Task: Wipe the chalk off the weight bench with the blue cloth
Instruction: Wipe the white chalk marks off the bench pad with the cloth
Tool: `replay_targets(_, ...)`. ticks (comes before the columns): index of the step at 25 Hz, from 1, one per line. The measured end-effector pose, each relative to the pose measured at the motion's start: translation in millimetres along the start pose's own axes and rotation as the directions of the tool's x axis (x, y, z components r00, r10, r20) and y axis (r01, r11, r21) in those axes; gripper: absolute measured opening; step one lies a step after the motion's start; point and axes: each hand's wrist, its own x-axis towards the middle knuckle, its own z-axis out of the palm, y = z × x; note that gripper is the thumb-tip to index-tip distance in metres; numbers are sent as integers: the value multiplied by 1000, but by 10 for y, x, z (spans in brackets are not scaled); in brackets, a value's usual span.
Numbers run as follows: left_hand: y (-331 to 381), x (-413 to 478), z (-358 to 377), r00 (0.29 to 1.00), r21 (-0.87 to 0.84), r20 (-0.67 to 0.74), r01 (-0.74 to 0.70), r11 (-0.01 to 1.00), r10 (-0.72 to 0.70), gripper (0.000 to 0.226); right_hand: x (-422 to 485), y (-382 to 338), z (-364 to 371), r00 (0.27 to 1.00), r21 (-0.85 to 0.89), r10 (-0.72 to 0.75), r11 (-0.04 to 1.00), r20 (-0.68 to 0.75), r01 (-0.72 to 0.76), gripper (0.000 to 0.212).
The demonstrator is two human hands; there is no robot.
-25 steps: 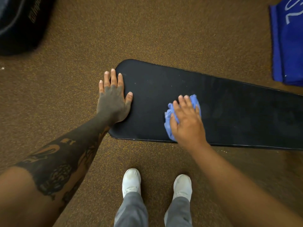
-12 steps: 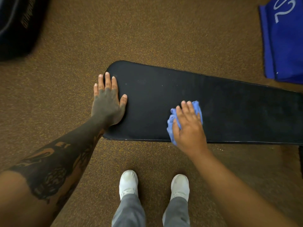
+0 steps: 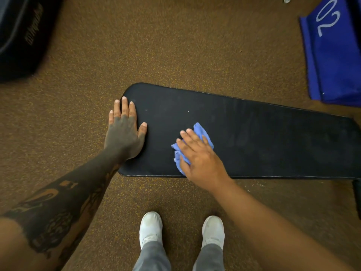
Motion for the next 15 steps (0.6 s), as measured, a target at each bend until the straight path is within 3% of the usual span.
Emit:
replay_targets(3,42,-12,10,1000,21,-9,-3,1000,4,74,139,131,-169,977,-75,200,976,-80,-206,56)
replay_targets(7,82,-46,28,1000,34,-16,-14,999,14,77,52,-212,-241,865,-33,492,867,-101,-497,83)
replay_targets(11,91,-89,52,998,73,8,-65,995,64,76,-25,-219,-53,817,-23,576,817,-11,-576,76)
replay_targets(15,96,-102,53,998,79,16,-62,995,61,74,372,63,-24,823,-36,566,823,-41,-567,69)
